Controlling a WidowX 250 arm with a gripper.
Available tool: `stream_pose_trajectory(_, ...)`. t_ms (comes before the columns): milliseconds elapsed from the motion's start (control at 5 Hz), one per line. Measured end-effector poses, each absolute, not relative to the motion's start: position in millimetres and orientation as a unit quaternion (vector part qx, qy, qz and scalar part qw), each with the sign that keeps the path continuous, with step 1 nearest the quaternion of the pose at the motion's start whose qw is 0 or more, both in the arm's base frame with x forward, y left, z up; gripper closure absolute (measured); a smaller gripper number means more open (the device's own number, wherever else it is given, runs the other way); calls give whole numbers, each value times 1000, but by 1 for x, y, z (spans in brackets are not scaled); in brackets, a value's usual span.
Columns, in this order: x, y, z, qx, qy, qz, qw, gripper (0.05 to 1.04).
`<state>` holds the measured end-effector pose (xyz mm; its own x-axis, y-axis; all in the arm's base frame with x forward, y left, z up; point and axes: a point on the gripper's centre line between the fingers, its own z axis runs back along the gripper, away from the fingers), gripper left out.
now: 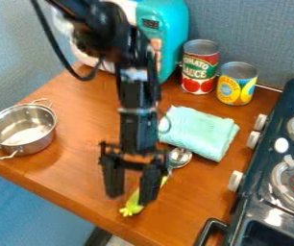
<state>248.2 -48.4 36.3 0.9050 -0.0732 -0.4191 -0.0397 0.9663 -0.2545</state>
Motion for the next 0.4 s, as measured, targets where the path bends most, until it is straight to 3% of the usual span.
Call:
stream_pose_trajectory(200, 254, -49, 83, -124, 135, -17, 983, 77)
stream_pose_trajectory(400, 251, -50, 113, -77, 85, -47, 992, 81)
